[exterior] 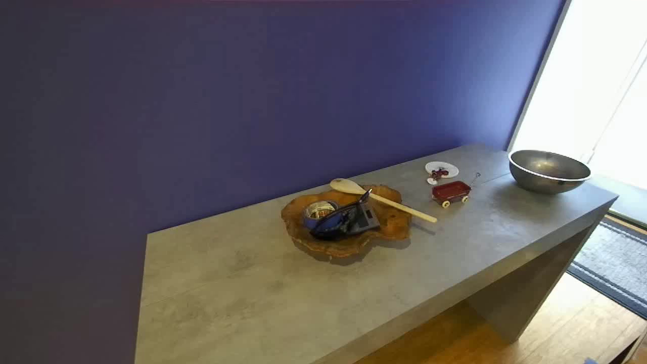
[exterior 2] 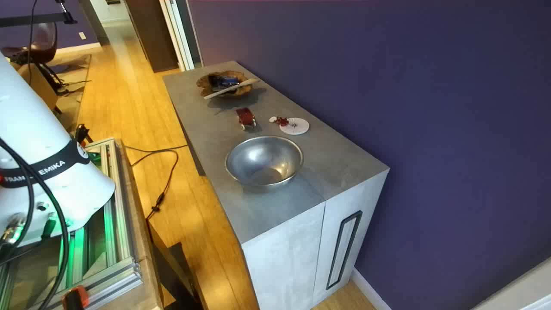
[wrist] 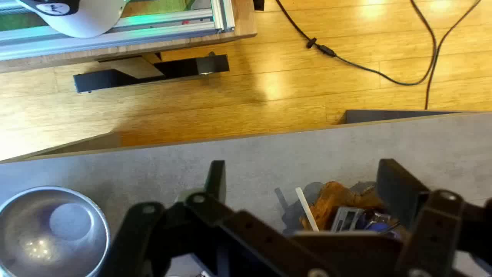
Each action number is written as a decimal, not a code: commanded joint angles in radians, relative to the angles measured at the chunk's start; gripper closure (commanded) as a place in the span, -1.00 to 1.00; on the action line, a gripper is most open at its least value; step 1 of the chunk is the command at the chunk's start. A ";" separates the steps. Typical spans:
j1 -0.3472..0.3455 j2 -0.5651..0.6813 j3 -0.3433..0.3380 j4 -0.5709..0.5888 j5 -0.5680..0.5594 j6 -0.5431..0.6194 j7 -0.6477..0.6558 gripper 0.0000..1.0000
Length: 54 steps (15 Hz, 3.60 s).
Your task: Pick up the red cart on the table and move it back at forth three times on the table surface before placing it down
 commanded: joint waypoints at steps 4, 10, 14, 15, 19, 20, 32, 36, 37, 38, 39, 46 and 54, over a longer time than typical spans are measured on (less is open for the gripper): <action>-0.021 -0.002 0.014 0.003 0.008 -0.006 -0.009 -1.00; -0.015 0.220 -0.046 0.062 0.009 0.006 -0.225 -1.00; -0.002 0.453 -0.024 0.129 -0.062 0.021 -0.348 -1.00; 0.005 0.519 -0.017 0.161 -0.092 0.030 -0.375 -1.00; 0.043 0.741 0.005 0.259 -0.218 0.156 -0.499 -1.00; 0.050 0.778 0.004 0.273 -0.226 0.191 -0.548 -1.00; 0.045 0.854 -0.001 0.248 -0.289 0.343 -0.834 -1.00; 0.027 0.847 -0.001 0.148 -0.345 0.593 -0.972 -1.00; 0.018 0.846 0.001 0.120 -0.340 0.664 -1.017 -1.00; 0.012 0.851 0.000 0.098 -0.351 0.732 -1.053 -1.00; 0.003 0.851 0.003 0.071 -0.341 0.811 -1.091 -1.00; -0.035 0.882 0.007 0.028 -0.321 0.971 -1.172 -1.00; -0.037 0.950 -0.011 0.031 -0.462 1.052 -1.241 -1.00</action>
